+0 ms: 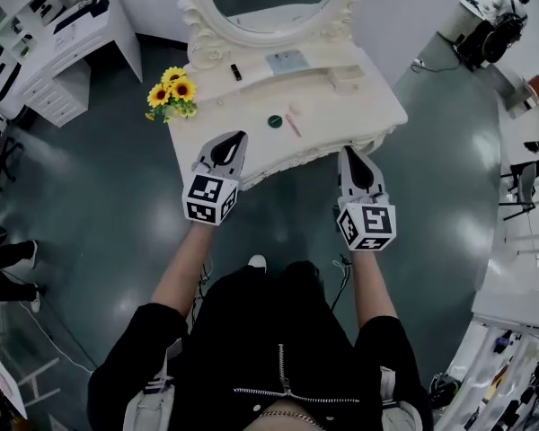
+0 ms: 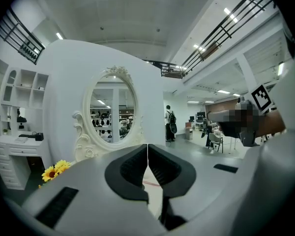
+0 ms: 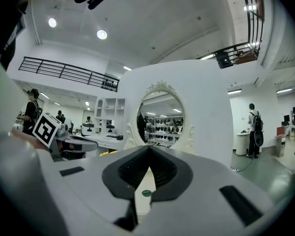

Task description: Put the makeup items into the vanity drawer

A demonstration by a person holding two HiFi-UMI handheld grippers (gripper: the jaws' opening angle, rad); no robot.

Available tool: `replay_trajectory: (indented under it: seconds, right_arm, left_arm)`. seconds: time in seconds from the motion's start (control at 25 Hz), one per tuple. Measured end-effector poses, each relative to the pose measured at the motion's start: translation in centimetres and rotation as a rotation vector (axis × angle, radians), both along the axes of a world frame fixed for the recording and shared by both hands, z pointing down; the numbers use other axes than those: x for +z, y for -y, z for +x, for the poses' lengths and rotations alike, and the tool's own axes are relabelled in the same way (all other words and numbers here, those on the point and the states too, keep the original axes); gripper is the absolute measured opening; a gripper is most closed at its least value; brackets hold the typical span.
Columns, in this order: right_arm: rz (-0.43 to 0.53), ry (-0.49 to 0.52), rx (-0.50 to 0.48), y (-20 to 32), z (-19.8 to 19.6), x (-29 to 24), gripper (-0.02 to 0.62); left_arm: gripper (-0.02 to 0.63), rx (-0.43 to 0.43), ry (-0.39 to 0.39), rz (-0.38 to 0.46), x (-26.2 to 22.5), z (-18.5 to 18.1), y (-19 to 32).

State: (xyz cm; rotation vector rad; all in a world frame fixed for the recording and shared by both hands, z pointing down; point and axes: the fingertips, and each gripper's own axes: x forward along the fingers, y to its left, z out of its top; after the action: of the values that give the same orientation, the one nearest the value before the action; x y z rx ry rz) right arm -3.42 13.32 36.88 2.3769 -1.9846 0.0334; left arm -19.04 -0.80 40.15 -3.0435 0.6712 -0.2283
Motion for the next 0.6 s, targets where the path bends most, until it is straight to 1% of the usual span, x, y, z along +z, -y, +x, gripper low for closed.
replay_trajectory:
  seconds: [0.16, 0.32, 0.44, 0.6]
  right_arm:
    - [-0.002, 0.006, -0.057, 4.7, 2.0, 0.7, 0.006]
    - [-0.008, 0.020, -0.137, 9.7, 5.0, 2.4, 0.006]
    - [-0.002, 0.021, -0.218, 13.9, 7.6, 3.0, 0.006]
    - [0.006, -0.017, -0.341, 18.9, 11.5, 2.0, 0.006]
  left_arm:
    - [0.021, -0.052, 0.004, -0.013, 0.8, 1.3, 3.5]
    - [0.021, -0.133, 0.008, -0.031, 2.3, 3.3, 6.7]
    - [0.021, -0.202, 0.006, -0.023, 2.7, 5.4, 9.3]
    - [0.021, -0.306, -0.003, -0.004, 1.6, 8.8, 12.1]
